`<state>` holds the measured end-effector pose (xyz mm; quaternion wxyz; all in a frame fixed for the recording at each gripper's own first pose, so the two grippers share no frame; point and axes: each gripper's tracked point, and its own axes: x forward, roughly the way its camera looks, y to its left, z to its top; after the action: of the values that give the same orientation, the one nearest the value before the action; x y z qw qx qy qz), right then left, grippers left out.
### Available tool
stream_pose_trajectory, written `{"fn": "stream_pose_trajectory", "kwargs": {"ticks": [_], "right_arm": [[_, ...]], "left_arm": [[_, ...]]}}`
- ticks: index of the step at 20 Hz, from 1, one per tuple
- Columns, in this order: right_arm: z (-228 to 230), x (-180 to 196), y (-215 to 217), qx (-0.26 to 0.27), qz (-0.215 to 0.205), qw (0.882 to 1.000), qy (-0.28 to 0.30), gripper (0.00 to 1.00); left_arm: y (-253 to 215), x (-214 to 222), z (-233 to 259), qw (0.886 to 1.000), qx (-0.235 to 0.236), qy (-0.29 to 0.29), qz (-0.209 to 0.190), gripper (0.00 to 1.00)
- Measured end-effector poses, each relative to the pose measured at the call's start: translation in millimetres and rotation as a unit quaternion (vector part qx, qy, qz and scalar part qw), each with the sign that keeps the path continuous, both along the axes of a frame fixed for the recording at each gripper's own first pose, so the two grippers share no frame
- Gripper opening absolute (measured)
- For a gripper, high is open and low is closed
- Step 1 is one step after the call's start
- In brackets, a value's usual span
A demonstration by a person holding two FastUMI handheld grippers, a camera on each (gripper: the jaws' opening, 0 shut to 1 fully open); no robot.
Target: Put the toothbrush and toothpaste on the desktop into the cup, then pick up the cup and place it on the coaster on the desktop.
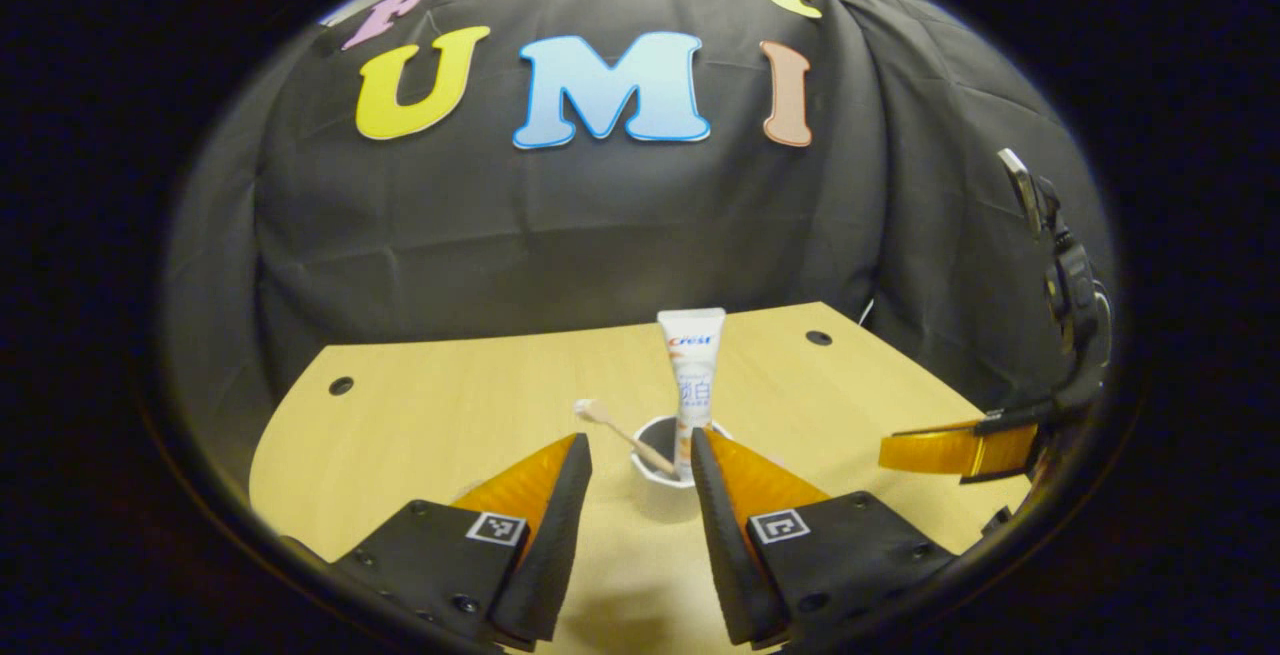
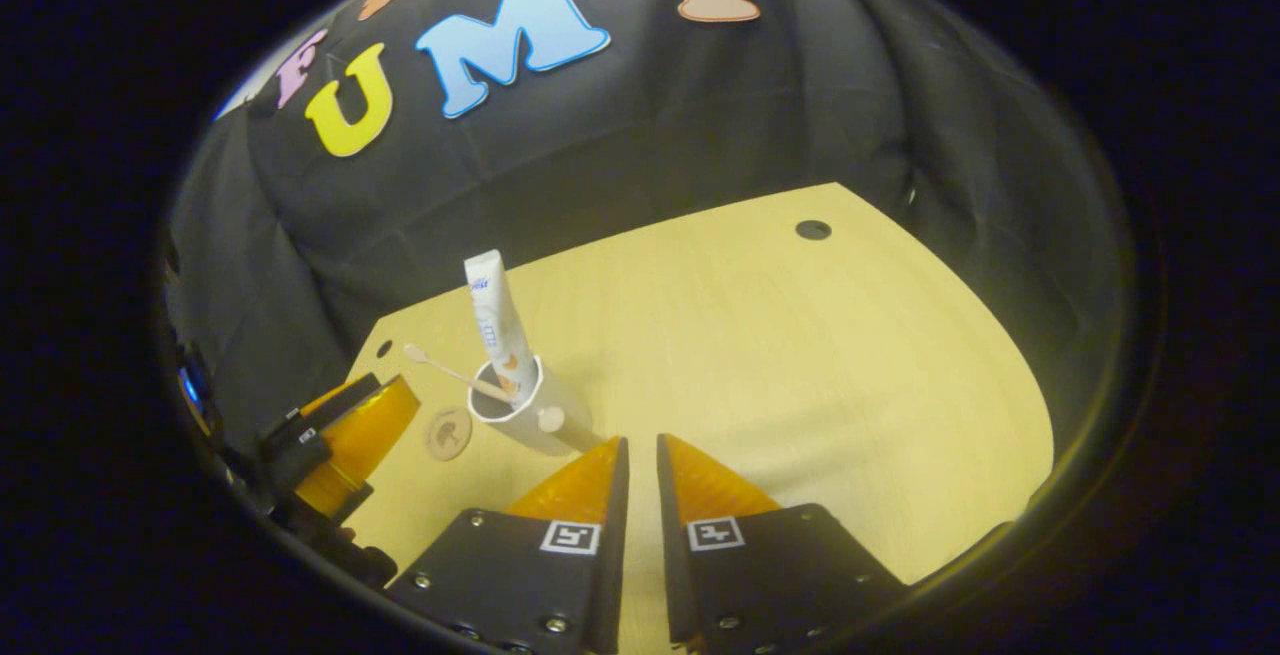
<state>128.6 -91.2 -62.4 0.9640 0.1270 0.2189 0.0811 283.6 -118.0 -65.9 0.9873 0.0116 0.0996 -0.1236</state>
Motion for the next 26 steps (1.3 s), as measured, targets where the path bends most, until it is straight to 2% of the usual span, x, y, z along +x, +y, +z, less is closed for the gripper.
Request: {"fn": "stream_pose_trajectory", "kwargs": {"ticks": [1,2,3,4,5,6,9,10,11,13,14,16,23,26], "right_arm": [[1.9,1.7,6.0,-0.009,0.016,1.000,0.003,0.17],[3.5,2.7,10.6,-0.021,0.030,0.999,0.006,0.34],[4.6,4.7,13.3,-0.039,0.042,0.998,0.009,0.34],[4.5,8.3,17.3,-0.056,0.056,0.997,0.012,0.44],[5.8,10.7,22.7,-0.068,0.073,0.995,0.016,0.44],[6.2,14.2,28.2,-0.078,0.086,0.993,0.019,0.48],[6.5,22.9,39.8,-0.103,0.121,0.987,0.035,0.48],[3.7,22.9,44.0,-0.112,0.135,0.983,0.042,0.49],[0.9,24.0,44.6,-0.126,0.146,0.980,0.046,0.49],[0.2,28.1,47.2,-0.162,0.168,0.971,0.052,0.48],[-2.4,30.1,51.4,-0.176,0.187,0.965,0.059,0.51],[-8.5,37.5,56.0,-0.214,0.207,0.952,0.065,0.74],[-37.3,58.1,74.8,-0.292,0.272,0.911,0.104,0.71],[-44.9,63.2,77.7,-0.305,0.285,0.901,0.115,0.71]], "left_arm": [[12.4,-6.8,-5.1,1.000,0.000,0.007,0.007,0.70],[23.6,-13.3,-9.8,1.000,0.003,0.011,0.014,0.77],[34.2,-20.2,-12.8,1.000,0.005,0.014,0.021,0.78],[44.5,-26.0,-15.7,0.999,0.006,0.019,0.028,0.78],[55.1,-30.6,-18.3,0.999,0.006,0.022,0.036,0.78],[64.7,-36.3,-19.8,0.999,0.004,0.025,0.043,0.83],[89.4,-49.3,-26.4,0.997,-0.004,0.036,0.062,0.84],[98.4,-52.2,-27.6,0.997,-0.004,0.038,0.071,0.94],[107.7,-55.2,-28.5,0.996,-0.003,0.038,0.081,0.98],[124.3,-61.3,-28.6,0.995,0.000,0.039,0.097,1.00],[130.8,-63.4,-28.6,0.994,0.001,0.040,0.103,1.00],[144.6,-68.4,-29.5,0.992,0.001,0.044,0.117,1.00],[188.9,-96.9,-47.1,0.983,-0.011,0.069,0.171,1.00],[204.1,-107.7,-52.1,0.978,-0.016,0.076,0.194,1.00]]}}
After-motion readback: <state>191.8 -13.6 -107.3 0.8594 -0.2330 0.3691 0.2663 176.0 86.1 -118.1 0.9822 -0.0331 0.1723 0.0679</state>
